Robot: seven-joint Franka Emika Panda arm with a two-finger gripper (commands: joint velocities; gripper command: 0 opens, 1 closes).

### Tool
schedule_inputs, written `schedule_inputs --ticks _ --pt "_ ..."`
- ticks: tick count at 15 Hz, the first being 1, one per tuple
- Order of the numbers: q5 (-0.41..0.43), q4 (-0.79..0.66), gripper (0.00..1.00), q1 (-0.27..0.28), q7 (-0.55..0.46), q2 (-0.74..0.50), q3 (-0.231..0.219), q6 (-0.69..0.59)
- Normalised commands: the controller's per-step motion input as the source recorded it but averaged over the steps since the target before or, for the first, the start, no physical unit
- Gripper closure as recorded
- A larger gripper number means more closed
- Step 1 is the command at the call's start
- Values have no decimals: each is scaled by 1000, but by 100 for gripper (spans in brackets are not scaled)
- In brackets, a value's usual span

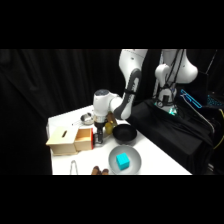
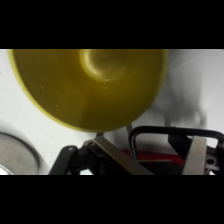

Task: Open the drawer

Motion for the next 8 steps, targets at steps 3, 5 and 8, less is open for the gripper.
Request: schedule_inputs --ticks 3,5,8 --pt "18 -33 0 -241 -327 -353 241 -390" --pt "78 102 0 -313 -368 -323 301 -559" --pt "100 81 0 -244 -347 -350 235 -595"
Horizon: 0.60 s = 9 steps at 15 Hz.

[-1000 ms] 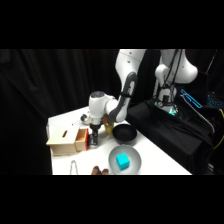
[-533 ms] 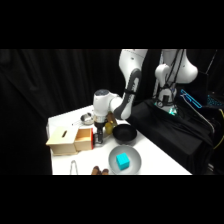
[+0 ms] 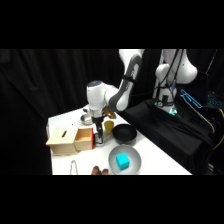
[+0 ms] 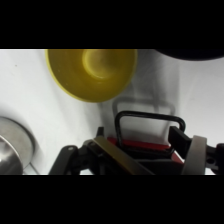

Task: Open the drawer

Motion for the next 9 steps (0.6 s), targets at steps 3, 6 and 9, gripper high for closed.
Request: schedule_inputs --ticks 3,6,9 --pt "142 51 0 -178 -348 -416 187 -628" --pt "139 66 0 -114 -307 -445 122 -649" --pt "166 125 0 -102 -315 -385 95 -614"
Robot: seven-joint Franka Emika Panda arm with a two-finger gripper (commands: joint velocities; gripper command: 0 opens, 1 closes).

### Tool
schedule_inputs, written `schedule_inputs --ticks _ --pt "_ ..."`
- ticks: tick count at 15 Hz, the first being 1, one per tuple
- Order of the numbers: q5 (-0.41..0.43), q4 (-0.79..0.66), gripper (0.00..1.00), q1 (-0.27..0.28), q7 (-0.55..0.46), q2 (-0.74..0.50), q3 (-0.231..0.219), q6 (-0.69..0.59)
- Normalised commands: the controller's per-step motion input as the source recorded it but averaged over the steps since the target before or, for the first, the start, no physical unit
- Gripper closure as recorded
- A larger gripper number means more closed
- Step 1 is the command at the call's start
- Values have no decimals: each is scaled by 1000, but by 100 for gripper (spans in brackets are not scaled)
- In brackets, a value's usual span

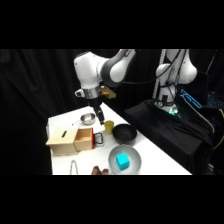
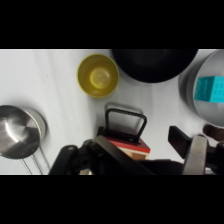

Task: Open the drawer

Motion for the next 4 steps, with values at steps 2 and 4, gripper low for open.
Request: schedule_inputs --ticks 2,4 --pt "145 214 0 -87 -263 -287 65 -659" --pt "124 253 0 -62 -185 -189 53 -541"
